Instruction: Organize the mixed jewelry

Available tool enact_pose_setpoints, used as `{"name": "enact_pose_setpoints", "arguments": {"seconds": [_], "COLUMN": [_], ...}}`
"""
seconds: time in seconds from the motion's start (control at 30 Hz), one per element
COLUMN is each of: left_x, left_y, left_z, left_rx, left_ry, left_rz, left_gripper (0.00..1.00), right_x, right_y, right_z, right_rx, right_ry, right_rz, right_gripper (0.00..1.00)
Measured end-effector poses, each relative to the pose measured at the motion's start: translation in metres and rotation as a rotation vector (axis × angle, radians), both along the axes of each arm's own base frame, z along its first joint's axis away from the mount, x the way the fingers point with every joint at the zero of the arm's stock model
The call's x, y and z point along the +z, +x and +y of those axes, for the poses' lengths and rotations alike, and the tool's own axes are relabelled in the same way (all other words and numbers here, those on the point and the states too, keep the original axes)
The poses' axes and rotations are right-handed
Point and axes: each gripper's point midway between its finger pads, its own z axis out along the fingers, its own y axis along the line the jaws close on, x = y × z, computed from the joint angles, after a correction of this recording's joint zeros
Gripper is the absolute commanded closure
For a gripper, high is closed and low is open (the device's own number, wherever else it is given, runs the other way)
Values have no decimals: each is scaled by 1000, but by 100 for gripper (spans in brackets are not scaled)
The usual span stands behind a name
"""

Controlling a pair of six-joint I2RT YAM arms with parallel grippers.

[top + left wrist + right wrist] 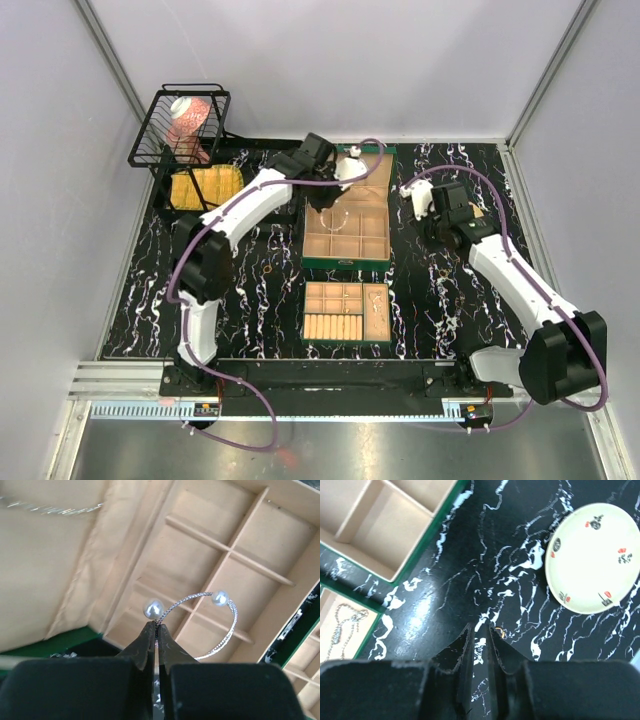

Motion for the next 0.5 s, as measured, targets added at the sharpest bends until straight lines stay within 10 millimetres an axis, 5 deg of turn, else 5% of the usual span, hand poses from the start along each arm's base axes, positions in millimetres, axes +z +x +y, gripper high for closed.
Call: {"name": "enact_pose_setpoints", "arguments": {"seconds": [0.2,0.5], "left_x": [-46,-72], "left_y": [-16,-32], "left_z": [-30,-45], "left_rx": [-58,-83], "left_ry": [59,74], "left_rz": [60,81], "left_gripper": [100,100], "right_x": [7,11], "right_y": [6,8], "right_z": [-24,-37], "right_rx": [-86,-130], "right_ry": [12,21], "right_rz": [-25,-38], "right_gripper": [80,80]}}
